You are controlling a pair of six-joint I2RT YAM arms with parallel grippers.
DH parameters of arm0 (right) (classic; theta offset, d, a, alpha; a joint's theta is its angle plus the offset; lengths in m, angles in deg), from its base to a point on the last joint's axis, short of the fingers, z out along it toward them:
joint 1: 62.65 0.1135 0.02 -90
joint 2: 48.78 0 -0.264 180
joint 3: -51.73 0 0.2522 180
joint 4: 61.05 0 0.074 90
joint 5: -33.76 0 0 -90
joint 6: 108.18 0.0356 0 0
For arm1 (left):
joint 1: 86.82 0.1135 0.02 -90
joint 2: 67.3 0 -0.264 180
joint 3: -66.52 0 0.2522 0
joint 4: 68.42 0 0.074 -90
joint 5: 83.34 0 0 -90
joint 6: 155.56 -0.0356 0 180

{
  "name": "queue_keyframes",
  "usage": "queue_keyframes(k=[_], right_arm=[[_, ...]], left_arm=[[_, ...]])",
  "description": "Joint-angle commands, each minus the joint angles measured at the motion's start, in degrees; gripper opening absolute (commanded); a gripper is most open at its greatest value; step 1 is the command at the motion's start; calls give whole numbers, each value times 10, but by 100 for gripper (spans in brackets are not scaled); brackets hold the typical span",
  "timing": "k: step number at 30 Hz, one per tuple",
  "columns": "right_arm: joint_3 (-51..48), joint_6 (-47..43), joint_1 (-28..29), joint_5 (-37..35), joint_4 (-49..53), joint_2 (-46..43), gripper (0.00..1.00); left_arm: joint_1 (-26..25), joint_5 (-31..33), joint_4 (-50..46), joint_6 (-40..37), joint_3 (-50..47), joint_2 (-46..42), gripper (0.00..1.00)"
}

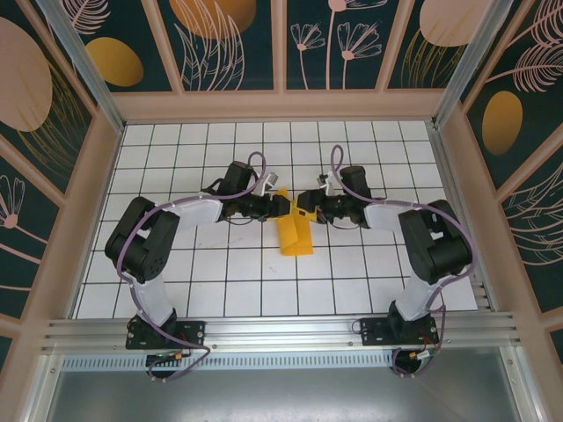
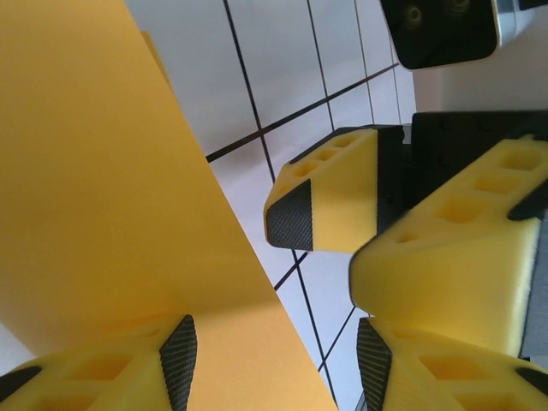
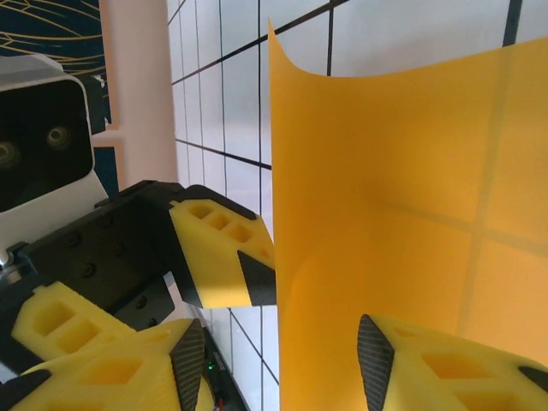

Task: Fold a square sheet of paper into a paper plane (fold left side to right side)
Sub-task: First fold in half a square sheet of paper at the center of the table.

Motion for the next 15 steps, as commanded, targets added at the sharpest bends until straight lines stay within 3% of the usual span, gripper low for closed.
queue_keyframes(k=[1,15], right_arm=[[25,25,10,29,-50,24,51],[75,-7,17,29,3,69,42]], left_arm=[[-4,-15,17,0,12,6,54],[-6,-17,20,-1,10,7,41]])
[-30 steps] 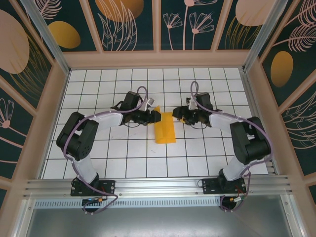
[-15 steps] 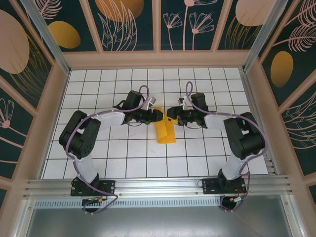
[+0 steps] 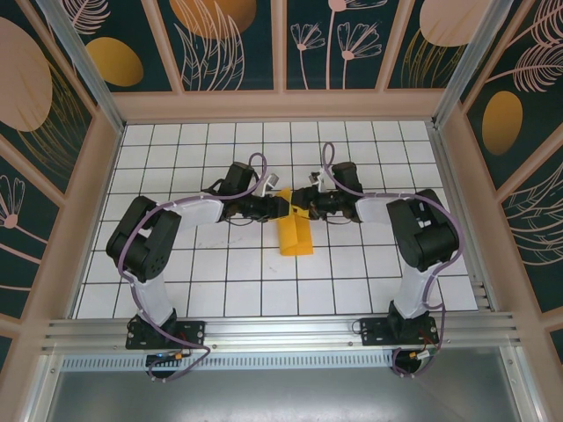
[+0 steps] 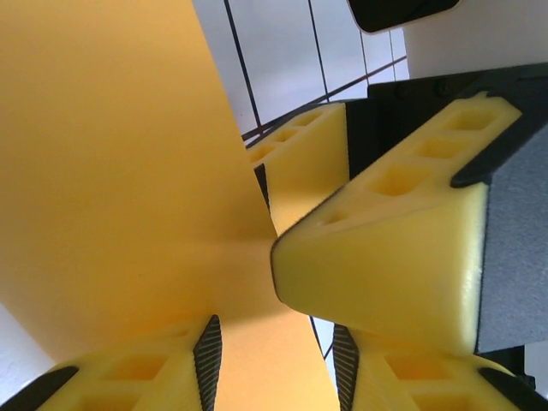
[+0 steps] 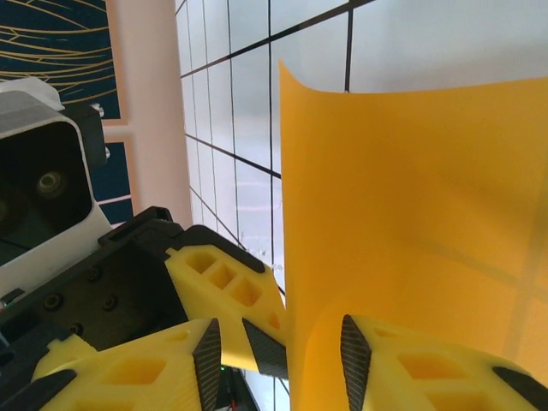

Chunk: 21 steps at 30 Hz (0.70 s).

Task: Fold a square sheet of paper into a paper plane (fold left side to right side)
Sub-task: First fold in half a square sheet of paper at the center of the table.

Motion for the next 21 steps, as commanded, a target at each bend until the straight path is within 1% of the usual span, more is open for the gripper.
queue_keyframes(k=[1,3,6,8,11,16,18,21], right_arm=[[26,-24,5,9,24,14,39],[26,-30,4,3,35,14,32],[28,-47,3,-10,63,13,13],[27,-56,-1,-17,76,11,5],[22,-67,-8,-28,90,5,1],[21,-92,-20,-64,129,-3,2],[19,-96,-23,-71,134,-4,3],[20,-107,-24,-89,152,-5,4]], left_arm=[[-3,-13,16,-3,10,3,41],[-3,-11,16,-3,10,3,41],[-3,-5,15,-3,10,-1,42],[-3,8,6,-7,11,-11,47],[-3,56,-33,-27,13,-38,53],[-3,188,-122,-39,8,-68,56],[-3,208,-134,-35,2,-68,56],[-4,197,-124,-19,-6,-45,57]])
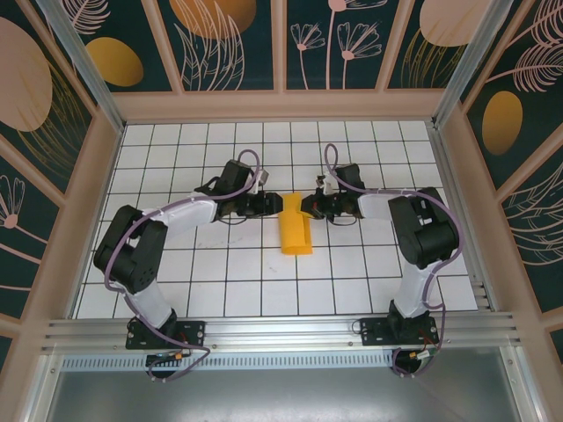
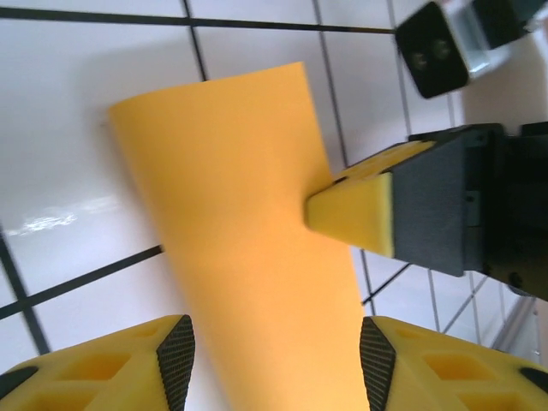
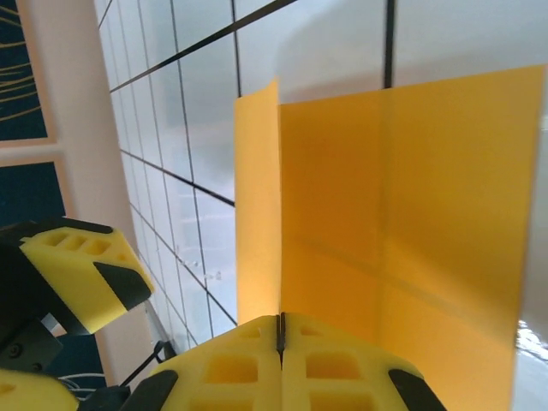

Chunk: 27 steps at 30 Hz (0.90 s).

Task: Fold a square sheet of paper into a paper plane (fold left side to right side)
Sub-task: First fold in half a square sheet of paper at the center of the table.

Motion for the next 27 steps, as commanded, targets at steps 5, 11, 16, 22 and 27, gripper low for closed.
queue_keyframes(k=[5,11,16,22,27], right_arm=[[1,-28,-2,-28,32,-14,5],[0,-35,-3,-36,39,-16,9],[-10,-36,-11,-41,35,-31,19],[-35,-62,-47,-85,69,-86,38],[-50,-99,-73,-161,126,-121,40]], left_arm=[[-19,20,-4,27,7,50,60],[-45,54,-33,23,52,99,58],[-60,84,-55,19,74,122,57],[-66,95,-71,15,88,140,57],[-69,106,-89,5,100,151,56]])
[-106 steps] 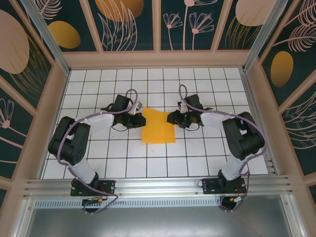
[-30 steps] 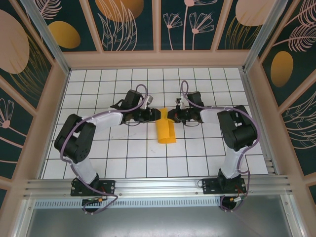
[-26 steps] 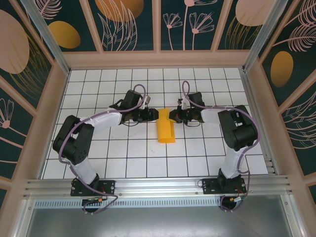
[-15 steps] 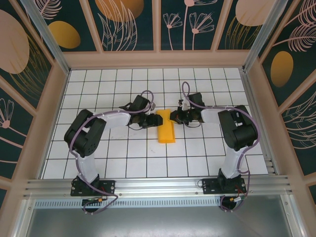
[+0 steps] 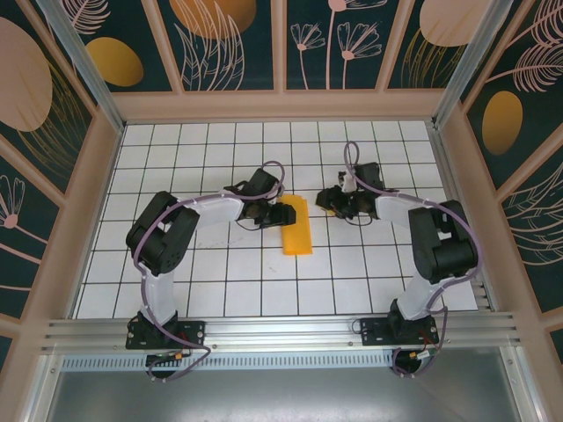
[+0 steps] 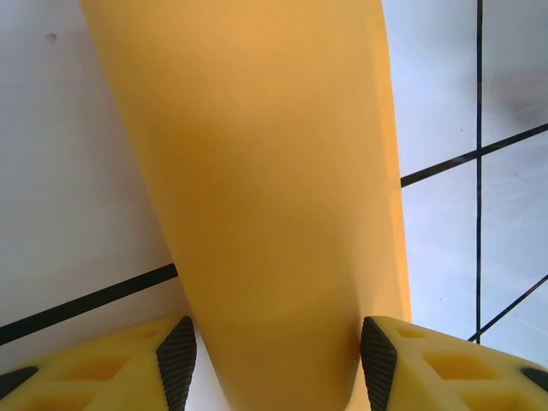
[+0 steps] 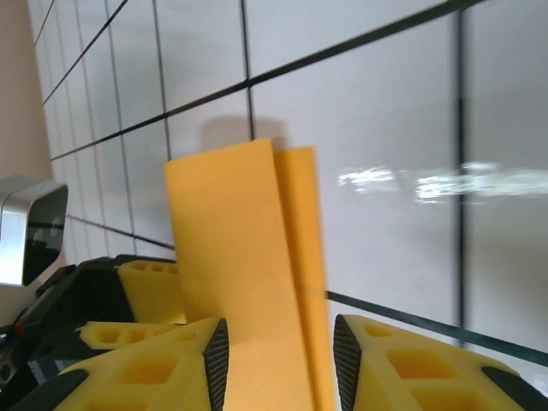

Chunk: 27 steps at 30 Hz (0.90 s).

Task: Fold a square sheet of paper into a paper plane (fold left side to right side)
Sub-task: First fold in half a square sheet of paper at the center of the table.

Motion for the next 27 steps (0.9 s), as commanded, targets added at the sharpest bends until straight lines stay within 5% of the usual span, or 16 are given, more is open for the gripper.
queue_keyframes(k=[1,27], right_arm=[[-14,-39,-10,-65,56,-26,40],[-31,-42,-15,-65,55,-27,41]], left_arm=[[-5,21,-28,-13,15,26,56],[-35,44,-101,-56,98,91,59]])
